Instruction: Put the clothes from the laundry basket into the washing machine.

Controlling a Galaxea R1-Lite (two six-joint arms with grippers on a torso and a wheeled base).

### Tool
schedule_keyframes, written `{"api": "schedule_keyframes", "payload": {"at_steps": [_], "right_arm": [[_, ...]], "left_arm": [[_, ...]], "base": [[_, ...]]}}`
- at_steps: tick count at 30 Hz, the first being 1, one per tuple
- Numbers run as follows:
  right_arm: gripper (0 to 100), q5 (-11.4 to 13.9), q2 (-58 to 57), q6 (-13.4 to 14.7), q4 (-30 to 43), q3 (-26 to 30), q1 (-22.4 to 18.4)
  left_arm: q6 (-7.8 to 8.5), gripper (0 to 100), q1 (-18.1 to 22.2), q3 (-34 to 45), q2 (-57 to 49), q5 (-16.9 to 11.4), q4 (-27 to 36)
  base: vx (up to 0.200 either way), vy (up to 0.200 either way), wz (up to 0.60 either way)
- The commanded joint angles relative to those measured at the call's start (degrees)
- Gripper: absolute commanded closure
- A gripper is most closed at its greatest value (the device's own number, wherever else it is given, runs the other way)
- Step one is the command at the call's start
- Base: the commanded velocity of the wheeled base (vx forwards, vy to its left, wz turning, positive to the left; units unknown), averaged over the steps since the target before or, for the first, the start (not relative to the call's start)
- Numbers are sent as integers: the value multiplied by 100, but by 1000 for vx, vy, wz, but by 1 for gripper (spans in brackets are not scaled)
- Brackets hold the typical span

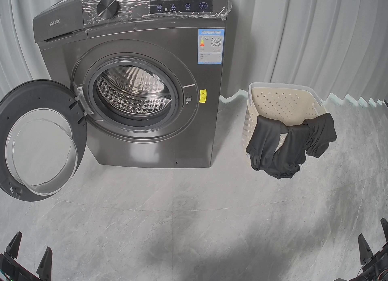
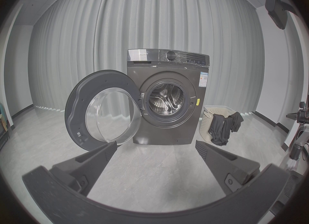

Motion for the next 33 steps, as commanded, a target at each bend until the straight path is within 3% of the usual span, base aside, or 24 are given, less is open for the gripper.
{"api": "schedule_keyframes", "payload": {"at_steps": [1, 17, 26, 33], "right_arm": [[0, 2, -71, -2, -1, 101, 2], [0, 2, -71, -2, -1, 101, 2], [0, 2, -71, -2, -1, 101, 2], [0, 2, -71, -2, -1, 101, 2]], "left_arm": [[-1, 0, 1, 92, -92, -1, -2], [16, 0, 10, 101, -92, -1, -2], [16, 0, 10, 92, -92, -1, -2], [-1, 0, 10, 92, -92, -1, -2]], "base": [[0, -200, 0], [0, -200, 0], [0, 0, 0], [200, 0, 0]]}}
